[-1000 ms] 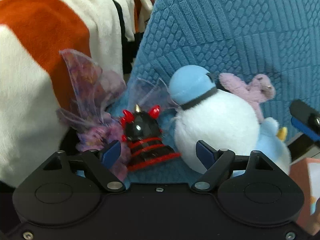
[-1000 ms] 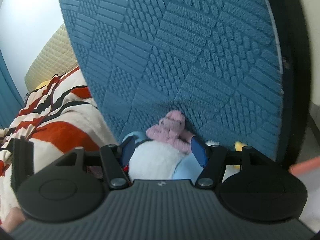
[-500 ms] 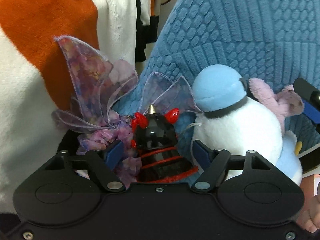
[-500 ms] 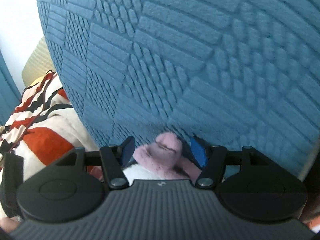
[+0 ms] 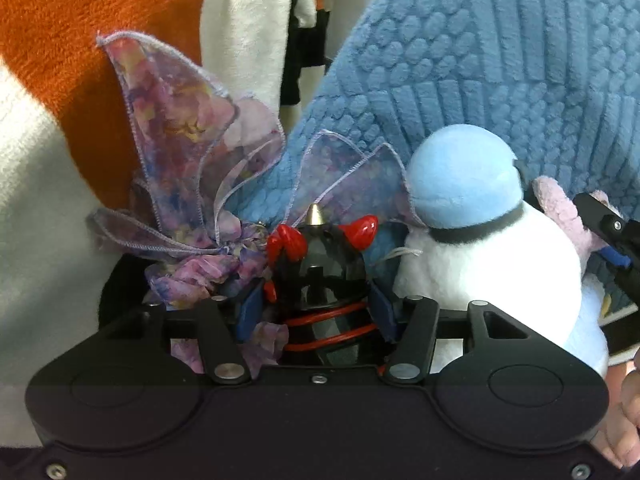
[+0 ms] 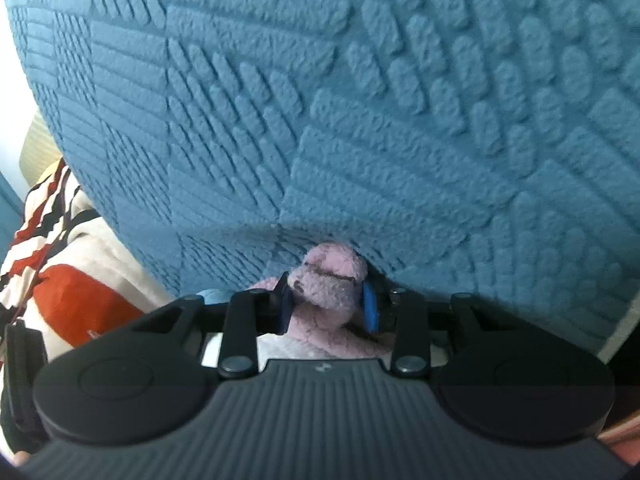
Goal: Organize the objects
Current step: 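Grasp the red devil figure with the left tool while the right tool grasps the pink bunny, then lift the devil figure with the left tool while the right tool lifts the pink bunny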
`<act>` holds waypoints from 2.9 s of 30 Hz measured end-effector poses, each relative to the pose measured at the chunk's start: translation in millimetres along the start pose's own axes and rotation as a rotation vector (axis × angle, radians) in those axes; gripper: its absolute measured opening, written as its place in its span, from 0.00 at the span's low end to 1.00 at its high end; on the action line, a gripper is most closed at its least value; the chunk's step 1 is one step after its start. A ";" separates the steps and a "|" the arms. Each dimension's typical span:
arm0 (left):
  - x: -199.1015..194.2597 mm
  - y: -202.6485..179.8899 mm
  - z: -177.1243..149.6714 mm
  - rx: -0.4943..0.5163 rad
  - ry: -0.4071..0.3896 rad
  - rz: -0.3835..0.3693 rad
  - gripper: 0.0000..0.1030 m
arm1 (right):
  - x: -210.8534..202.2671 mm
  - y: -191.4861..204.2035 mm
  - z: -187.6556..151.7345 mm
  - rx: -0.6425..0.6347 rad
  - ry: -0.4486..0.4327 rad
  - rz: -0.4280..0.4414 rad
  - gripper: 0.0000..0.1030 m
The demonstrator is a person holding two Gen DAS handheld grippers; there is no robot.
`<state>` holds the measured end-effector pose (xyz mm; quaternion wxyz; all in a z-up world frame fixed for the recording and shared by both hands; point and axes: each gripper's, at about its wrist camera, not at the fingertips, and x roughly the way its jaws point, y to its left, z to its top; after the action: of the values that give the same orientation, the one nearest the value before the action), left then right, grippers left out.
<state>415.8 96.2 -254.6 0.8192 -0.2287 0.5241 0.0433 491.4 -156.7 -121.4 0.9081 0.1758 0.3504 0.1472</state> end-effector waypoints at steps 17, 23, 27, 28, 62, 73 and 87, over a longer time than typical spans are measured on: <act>-56.8 -15.3 -55.0 0.099 -0.039 -0.049 0.52 | -87.1 40.2 -13.5 -0.086 -0.092 -0.044 0.36; -78.4 -15.5 -85.6 0.117 -0.030 -0.066 0.52 | -130.6 32.8 -47.8 -0.083 -0.066 -0.078 0.36; -74.4 -18.6 -104.3 0.136 -0.013 -0.057 0.52 | -150.4 40.0 -82.4 -0.100 -0.036 -0.101 0.36; -71.1 -20.5 -107.6 0.139 -0.010 -0.057 0.52 | -157.0 38.9 -91.4 -0.100 -0.026 -0.112 0.36; -67.7 -26.3 -168.8 0.182 0.069 -0.072 0.63 | -153.1 26.7 -198.5 -0.008 0.246 -0.208 0.36; -77.1 -32.8 -171.7 0.233 0.031 -0.054 0.53 | -160.3 29.7 -197.4 -0.039 0.208 -0.209 0.36; -116.4 -30.9 -186.7 0.211 0.007 -0.116 0.53 | -194.6 34.0 -189.0 -0.037 0.155 -0.205 0.36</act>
<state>216.8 9.9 -206.8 0.8380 -0.1711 0.5146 -0.0605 218.1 -161.5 -124.2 0.8916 0.1104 0.4331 0.0732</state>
